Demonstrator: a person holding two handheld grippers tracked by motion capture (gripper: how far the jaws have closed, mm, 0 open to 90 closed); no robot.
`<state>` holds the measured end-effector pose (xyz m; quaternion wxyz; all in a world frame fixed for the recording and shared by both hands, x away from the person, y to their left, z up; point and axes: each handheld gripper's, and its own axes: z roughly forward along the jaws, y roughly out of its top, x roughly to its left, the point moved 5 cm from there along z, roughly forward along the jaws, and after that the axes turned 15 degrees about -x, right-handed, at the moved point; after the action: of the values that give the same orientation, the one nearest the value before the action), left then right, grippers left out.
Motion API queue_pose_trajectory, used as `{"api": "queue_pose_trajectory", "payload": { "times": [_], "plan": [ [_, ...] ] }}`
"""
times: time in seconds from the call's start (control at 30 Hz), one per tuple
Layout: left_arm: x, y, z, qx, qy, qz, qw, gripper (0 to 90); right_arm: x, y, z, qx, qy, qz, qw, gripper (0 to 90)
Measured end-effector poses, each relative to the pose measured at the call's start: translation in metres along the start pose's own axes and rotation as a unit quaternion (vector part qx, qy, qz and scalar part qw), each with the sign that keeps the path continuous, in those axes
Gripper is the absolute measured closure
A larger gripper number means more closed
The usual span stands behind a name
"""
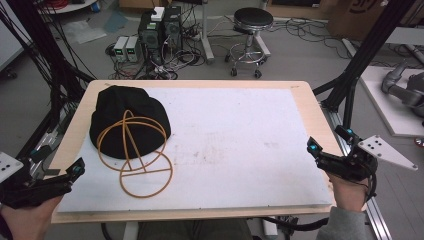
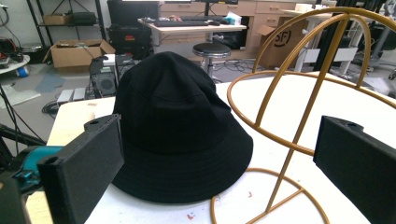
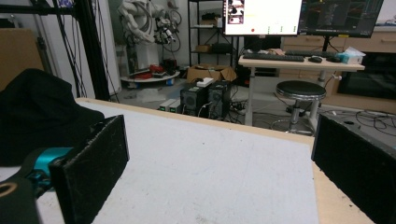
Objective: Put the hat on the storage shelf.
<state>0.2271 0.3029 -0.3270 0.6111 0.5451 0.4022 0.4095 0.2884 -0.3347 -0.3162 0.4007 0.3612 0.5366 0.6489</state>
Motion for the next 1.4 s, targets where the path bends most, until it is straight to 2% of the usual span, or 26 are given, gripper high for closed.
{"api": "queue_pose_trajectory", "payload": {
  "times": [0.5, 0.77, 0.83, 0.93, 1.0, 1.13, 1.2, 1.23, 1.37, 1.4],
  "plan": [
    [0.007, -0.003, 0.001, 0.007, 0.007, -0.007, 0.9999, 2.1, 0.005, -0.009, 0.006, 0.015, 0.008, -0.005, 0.9998, 3.6],
    [0.018, -0.005, 0.001, 0.005, 0.006, -0.019, 0.9998, 2.1, 0.006, -0.009, 0.011, 0.017, 0.011, -0.008, 0.9997, 3.6],
    [0.023, -0.003, 0.005, 0.009, 0.008, -0.021, 0.9997, 2.1, 0.006, -0.009, 0.012, 0.021, 0.011, -0.011, 0.9997, 3.6],
    [0.025, -0.001, 0.008, 0.003, 0.010, -0.028, 0.9996, 2.1, 0.006, -0.008, 0.012, 0.024, 0.017, 0.000, 0.9996, 3.6],
    [0.026, -0.001, 0.011, 0.006, 0.009, -0.028, 0.9996, 2.1, 0.007, -0.006, 0.012, 0.026, 0.014, -0.009, 0.9995, 3.6],
    [0.031, -0.001, 0.019, 0.005, 0.004, -0.033, 0.9994, 2.1, 0.009, -0.004, 0.013, 0.026, 0.017, -0.011, 0.9995, 3.6],
    [0.035, -0.001, 0.031, 0.013, -0.001, -0.032, 0.9994, 2.1, 0.010, -0.005, 0.014, 0.037, 0.019, -0.026, 0.9988, 3.6],
    [0.035, -0.001, 0.031, 0.013, -0.001, -0.032, 0.9994, 2.1, 0.010, -0.006, 0.014, 0.038, 0.019, -0.028, 0.9987, 3.6],
    [0.042, 0.007, 0.054, 0.020, -0.011, -0.024, 0.9995, 2.1, 0.007, -0.007, 0.013, 0.042, 0.019, -0.027, 0.9986, 3.6],
    [0.042, 0.007, 0.054, 0.020, -0.011, -0.024, 0.9995, 2.1, 0.007, -0.007, 0.013, 0.042, 0.019, -0.026, 0.9986, 3.6]
  ]
}}
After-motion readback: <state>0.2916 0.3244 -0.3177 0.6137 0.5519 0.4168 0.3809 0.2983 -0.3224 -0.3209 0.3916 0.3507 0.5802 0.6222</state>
